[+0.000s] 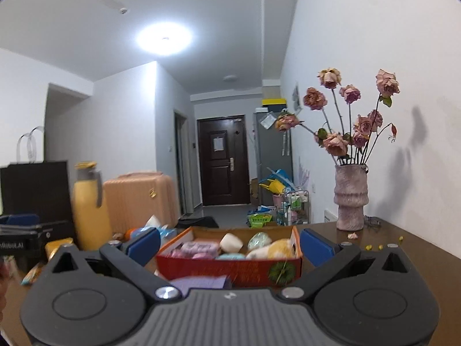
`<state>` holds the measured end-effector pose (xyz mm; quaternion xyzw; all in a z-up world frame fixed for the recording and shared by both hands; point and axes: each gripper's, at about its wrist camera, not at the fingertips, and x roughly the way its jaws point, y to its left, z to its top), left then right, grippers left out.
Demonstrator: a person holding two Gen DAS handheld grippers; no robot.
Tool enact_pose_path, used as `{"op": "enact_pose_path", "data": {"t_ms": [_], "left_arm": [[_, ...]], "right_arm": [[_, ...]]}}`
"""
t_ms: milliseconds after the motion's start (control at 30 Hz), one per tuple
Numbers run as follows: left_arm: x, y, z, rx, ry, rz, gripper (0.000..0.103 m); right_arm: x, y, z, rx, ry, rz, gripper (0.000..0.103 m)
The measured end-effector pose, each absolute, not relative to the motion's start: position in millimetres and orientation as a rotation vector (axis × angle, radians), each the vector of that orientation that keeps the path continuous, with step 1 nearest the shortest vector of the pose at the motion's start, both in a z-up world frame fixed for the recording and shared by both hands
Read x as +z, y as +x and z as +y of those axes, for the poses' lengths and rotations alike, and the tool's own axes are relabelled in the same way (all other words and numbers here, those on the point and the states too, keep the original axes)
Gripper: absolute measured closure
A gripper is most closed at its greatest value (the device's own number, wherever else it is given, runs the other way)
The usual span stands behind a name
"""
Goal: Organize soft objects
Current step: 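Move both tools down toward the purple linen drawstring pouch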
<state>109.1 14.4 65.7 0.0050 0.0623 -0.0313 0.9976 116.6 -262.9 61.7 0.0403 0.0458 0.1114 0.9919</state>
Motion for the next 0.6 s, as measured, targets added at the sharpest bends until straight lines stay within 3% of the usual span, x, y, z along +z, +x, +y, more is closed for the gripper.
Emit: {"op": "enact_pose_path", "data": {"t_ms": [267, 600], "left_arm": [[24.3, 59.0, 27.9, -0.059, -0.048, 0.221, 0.000], [10.4, 81.3, 26.6, -0.058, -0.072, 0.290, 0.000]], "right_arm": [[24.8, 39.2, -248.2, 0.168, 0.009, 0.103, 0.000], [11.2, 59.6, -246.2, 0.173, 0.030, 0.159, 0.000]]}}
